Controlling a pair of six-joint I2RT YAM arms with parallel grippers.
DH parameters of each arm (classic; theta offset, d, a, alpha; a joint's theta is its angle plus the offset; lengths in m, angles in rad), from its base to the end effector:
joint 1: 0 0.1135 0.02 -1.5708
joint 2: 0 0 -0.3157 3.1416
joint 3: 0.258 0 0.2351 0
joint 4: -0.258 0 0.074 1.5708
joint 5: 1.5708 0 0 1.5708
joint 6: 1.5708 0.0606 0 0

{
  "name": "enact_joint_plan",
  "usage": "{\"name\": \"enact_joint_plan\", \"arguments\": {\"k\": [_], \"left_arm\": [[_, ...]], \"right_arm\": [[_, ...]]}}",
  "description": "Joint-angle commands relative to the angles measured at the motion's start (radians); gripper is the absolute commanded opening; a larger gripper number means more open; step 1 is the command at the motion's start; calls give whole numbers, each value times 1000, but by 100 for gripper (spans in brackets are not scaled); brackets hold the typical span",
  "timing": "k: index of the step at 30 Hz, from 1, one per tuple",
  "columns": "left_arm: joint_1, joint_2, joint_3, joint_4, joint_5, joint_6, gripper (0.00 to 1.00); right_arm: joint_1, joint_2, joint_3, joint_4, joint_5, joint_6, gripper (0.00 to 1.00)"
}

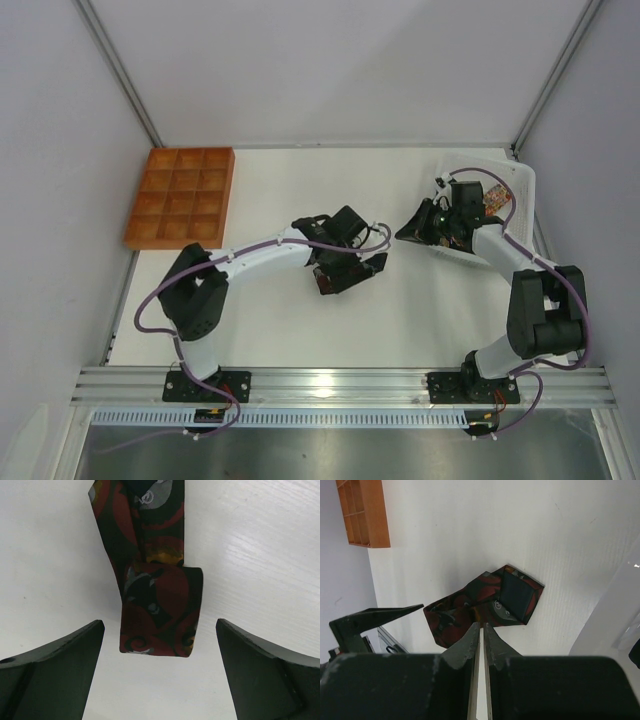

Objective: Roll the ties
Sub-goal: Roll the tie

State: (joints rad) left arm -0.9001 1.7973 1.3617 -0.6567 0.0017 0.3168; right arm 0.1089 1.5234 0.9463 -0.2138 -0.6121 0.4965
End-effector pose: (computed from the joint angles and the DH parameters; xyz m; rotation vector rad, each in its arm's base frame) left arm 0.2388 -0.3011 0.2601 1.5309 2.1966 -0.1900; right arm 0.3095 0.0689 0.2672 0.1554 2.4004 1.0117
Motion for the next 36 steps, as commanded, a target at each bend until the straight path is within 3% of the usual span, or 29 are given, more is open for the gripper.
{"name": "enact_joint_plan", "arguments": {"k": [1,18,31,36], "left_arm": [[23,14,48,-49,77,34,100],[27,135,40,2,1,41,100],[93,220,71,6,79,56,100],[99,231,80,-12,125,57,91]], "right_arm": [[-5,-46,6,24,-18,-12,11],[-3,-48,-14,60,-44,10,9],[-5,-46,-18,64,-51,7,8],[-6,-51,-20,65,-49,10,8]]}}
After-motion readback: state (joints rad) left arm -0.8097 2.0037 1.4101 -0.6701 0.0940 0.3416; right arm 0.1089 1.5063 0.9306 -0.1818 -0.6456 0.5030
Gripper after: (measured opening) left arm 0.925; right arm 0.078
